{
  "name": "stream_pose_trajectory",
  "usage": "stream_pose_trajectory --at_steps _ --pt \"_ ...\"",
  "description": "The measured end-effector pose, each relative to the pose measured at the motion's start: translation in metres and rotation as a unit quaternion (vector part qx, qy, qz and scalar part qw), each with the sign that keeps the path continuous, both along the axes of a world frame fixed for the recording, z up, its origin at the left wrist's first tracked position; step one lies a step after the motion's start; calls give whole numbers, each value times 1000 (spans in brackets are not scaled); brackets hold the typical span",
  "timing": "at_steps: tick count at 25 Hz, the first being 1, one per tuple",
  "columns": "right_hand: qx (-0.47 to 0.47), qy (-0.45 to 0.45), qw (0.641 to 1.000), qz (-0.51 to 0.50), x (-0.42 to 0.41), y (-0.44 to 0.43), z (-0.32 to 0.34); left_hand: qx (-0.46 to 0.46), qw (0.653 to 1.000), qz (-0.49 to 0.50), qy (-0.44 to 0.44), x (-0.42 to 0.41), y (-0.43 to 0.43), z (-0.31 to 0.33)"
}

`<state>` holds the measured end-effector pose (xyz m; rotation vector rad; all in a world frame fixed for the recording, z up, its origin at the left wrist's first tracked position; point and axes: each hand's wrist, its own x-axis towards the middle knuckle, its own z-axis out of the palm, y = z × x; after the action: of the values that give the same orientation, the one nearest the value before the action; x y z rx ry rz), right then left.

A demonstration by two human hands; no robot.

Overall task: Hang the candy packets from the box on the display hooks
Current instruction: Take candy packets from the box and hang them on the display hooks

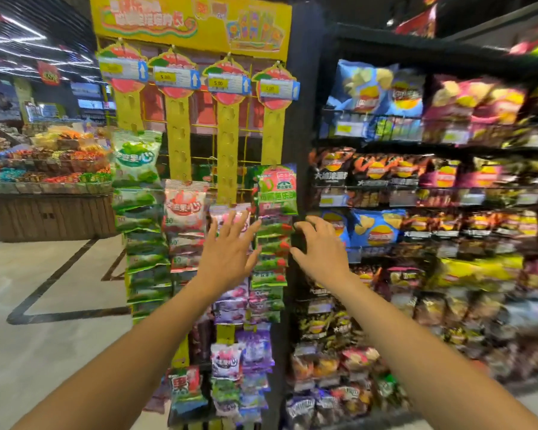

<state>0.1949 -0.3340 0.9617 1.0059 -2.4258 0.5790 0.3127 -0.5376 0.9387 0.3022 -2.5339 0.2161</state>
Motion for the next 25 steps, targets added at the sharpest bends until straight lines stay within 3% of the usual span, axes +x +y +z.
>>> stream_pose_trajectory --at_steps 4,12,25 --pt "35 -35 997 -54 -17 108 -44 45 996 -60 -48 -43 103 -48" --pt "68 -111 975 -181 -38 283 -122 47 971 -196 -128 -109 267 -127" --pt "69 -205 919 -331 -143 435 -197 62 909 -333 -244 -275 403 -208"
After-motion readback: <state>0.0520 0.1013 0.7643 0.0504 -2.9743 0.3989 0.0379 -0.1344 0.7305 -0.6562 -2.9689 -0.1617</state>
